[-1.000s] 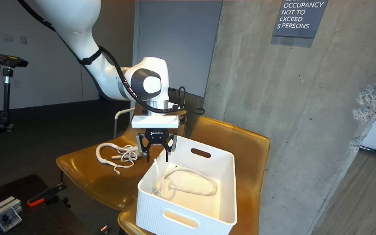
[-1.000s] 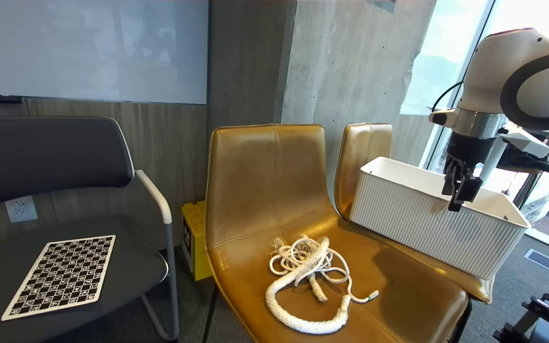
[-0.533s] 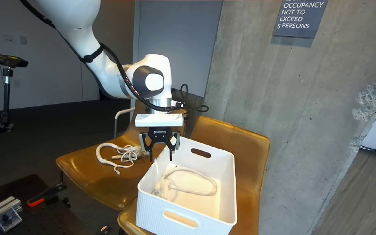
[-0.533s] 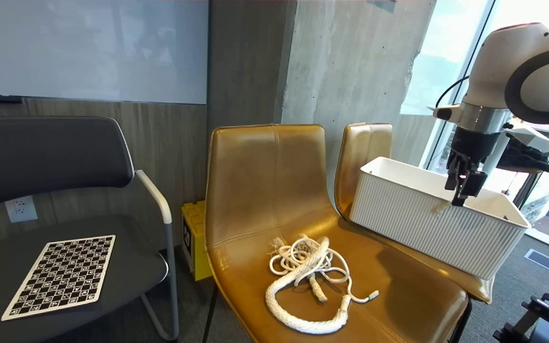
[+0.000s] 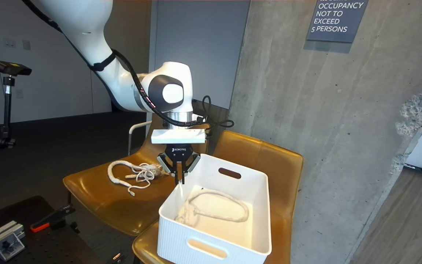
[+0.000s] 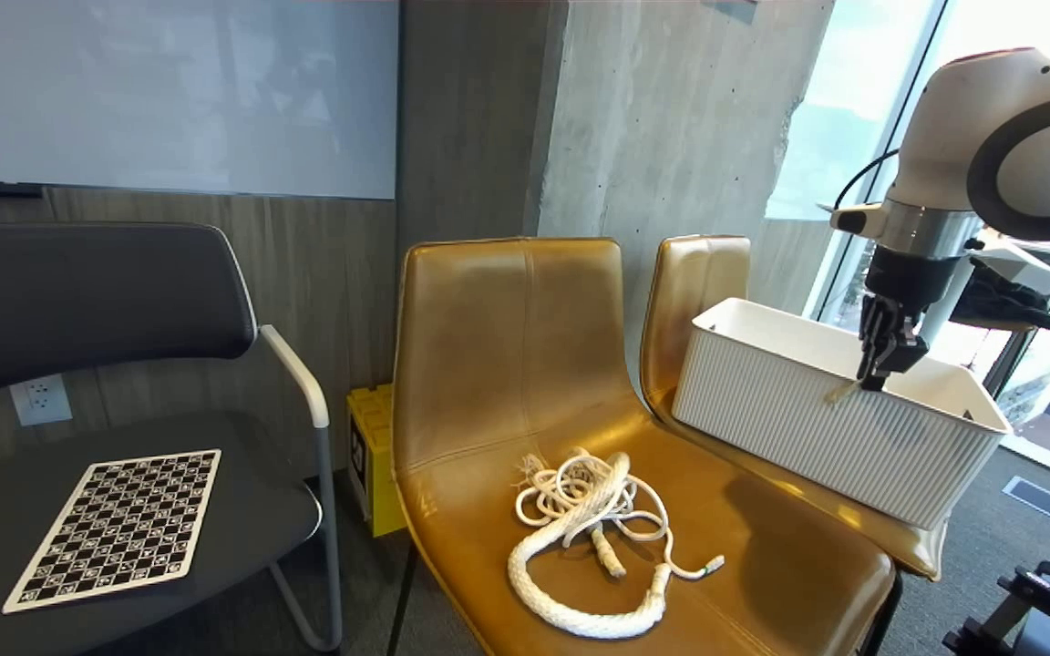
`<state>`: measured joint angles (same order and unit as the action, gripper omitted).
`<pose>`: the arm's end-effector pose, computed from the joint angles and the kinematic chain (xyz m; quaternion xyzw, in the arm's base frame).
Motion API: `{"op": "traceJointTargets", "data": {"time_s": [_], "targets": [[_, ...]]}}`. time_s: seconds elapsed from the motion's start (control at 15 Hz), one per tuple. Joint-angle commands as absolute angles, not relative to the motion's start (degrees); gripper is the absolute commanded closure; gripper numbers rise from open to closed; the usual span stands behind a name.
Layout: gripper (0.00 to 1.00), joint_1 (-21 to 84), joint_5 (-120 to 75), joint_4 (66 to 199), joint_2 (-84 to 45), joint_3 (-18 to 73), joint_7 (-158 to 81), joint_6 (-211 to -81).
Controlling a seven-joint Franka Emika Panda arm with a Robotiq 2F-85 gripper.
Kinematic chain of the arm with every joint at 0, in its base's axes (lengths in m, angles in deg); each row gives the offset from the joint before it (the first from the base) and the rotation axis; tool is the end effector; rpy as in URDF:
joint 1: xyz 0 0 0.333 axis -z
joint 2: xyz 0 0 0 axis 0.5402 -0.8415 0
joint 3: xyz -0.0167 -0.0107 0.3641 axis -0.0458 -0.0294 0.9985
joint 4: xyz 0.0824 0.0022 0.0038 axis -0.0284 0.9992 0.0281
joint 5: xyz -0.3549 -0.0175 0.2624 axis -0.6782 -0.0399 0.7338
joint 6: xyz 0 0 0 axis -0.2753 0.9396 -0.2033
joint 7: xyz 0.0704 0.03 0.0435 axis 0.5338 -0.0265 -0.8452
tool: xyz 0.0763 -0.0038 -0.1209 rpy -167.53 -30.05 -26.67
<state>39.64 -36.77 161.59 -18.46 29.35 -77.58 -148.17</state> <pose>0.6141 -0.1038 0.2612 0.9387 0.3284 -0.0375 0.0980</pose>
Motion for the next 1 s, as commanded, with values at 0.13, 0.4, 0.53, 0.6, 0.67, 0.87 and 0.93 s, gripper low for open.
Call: {"op": "traceJointTargets", "data": {"time_s": [0.13,0.4,0.53,0.6,0.67,0.87,0.93], "targets": [[0.98,40.3,-35.5,161.8,-18.0,29.4,-79.6,-148.6],[0.99,40.1,-35.8,161.3,-17.5,29.4,-79.8,-148.0],[0.99,39.9,-36.0,160.8,-16.7,29.4,-79.8,-147.5],[0.99,39.8,-35.9,160.4,-16.2,29.5,-79.8,-147.2],[0.99,39.4,-35.9,159.7,-15.4,29.8,-79.7,-146.6],[0.99,36.9,-35.8,156.7,-12.8,31.5,-78.3,-144.9],[0.99,35.7,-35.8,155.6,-12.3,32.3,-77.8,-144.6]]}}
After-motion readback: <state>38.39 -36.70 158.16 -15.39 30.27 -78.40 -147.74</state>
